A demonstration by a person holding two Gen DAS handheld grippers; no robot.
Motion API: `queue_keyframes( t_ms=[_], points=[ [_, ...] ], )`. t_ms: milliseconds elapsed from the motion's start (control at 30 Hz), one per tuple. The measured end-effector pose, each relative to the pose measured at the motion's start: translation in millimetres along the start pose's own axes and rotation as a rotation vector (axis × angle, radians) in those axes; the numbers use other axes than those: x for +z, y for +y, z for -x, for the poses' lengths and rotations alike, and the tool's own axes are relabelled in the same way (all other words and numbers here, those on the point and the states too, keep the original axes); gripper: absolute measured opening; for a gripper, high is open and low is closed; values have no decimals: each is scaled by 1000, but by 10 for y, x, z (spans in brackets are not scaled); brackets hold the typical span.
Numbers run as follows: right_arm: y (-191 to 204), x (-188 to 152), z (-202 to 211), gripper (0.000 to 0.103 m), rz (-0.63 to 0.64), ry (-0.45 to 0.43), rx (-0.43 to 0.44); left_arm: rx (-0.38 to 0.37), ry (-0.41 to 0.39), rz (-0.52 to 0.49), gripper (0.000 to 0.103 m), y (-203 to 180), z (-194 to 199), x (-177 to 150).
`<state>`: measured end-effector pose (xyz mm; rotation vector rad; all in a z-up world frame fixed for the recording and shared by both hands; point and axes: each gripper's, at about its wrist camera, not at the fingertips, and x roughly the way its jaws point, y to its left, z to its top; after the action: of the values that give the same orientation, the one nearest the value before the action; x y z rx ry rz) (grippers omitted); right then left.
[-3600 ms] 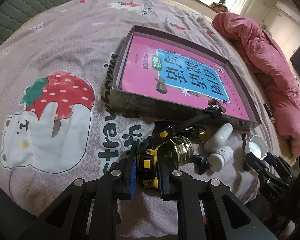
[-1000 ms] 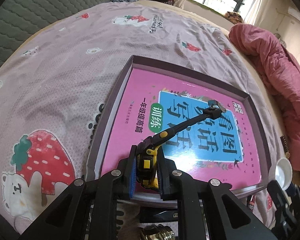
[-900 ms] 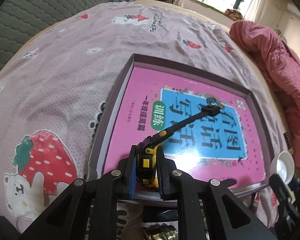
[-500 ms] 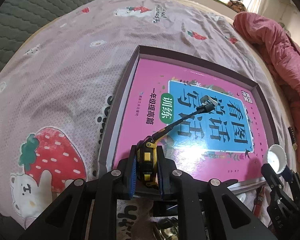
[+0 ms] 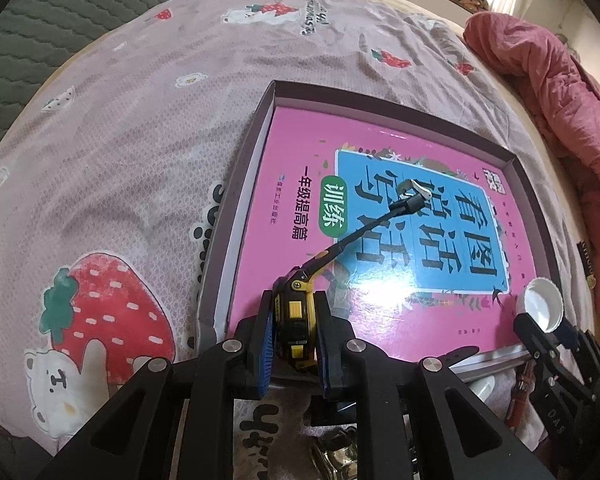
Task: Organize rigid objects
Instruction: 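Carry the watch over the grey tray with left tool while right tool carries the cap there, then lower and release the watch in the tray while right tool releases the cap beside the book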
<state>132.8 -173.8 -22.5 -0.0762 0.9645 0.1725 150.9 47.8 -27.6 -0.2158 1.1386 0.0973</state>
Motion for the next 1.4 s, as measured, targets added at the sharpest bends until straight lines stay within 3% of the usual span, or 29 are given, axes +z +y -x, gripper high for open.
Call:
queue_keyframes(
  t_ms=[533, 1200, 1400],
  points=[
    [16, 102, -80, 51, 37, 112, -47, 7, 12, -10, 19, 2, 56, -99],
    [-42, 40, 46, 52, -6, 82, -40, 43, 10, 3, 23, 100, 153, -112],
    [-31, 17, 102, 61, -2, 64, -62, 44, 16, 2, 24, 96, 170, -108]
  ],
)
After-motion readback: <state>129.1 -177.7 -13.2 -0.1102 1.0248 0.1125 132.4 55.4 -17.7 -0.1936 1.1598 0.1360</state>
